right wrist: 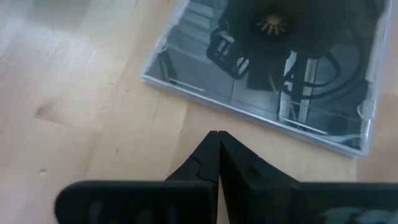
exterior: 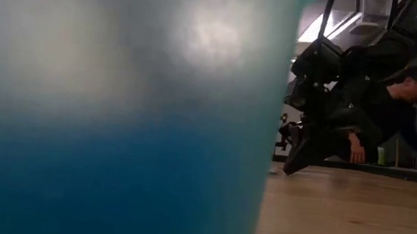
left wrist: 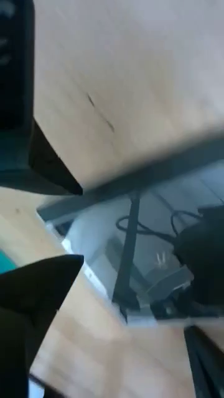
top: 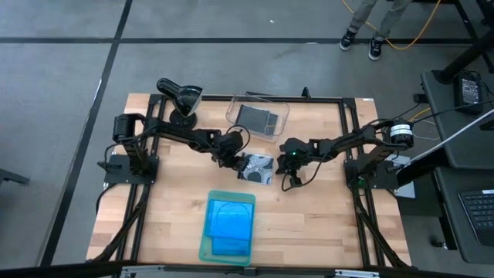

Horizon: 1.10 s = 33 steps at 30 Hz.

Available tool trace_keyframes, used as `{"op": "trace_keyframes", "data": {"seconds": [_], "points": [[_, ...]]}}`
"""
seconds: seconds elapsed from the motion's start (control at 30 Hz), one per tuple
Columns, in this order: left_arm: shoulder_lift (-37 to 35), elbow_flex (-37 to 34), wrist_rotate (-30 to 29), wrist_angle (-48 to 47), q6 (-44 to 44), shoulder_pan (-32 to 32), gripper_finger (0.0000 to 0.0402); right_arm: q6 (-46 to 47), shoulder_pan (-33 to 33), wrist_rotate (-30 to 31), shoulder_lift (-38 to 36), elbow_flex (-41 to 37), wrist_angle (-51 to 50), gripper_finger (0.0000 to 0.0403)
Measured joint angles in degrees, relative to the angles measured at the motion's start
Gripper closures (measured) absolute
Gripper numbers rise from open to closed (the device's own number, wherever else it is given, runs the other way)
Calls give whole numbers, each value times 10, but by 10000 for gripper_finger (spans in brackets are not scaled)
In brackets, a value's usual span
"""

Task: Pick & place jewel cases by type
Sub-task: Put the black cd case into the transparent bin

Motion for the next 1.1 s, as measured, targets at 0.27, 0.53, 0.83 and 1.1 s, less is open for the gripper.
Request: {"op": "trace_keyframes", "data": {"seconds": [0.27, 0.53, 0.83, 1.1], "points": [[0, 0, -30, -33, 9, 14, 197, -1, 0, 0, 0, 0, 2, 393], [26, 0, -34, -3, 12, 13, 191, -3, -1, 0, 0, 0, 3, 393], [70, 1, 2, 93, -17, 14, 191, -12, -1, -1, 0, 0, 2, 393], [73, -1, 2, 126, -35, 14, 191, -17, 0, -8, 0, 0, -3, 393]]}}
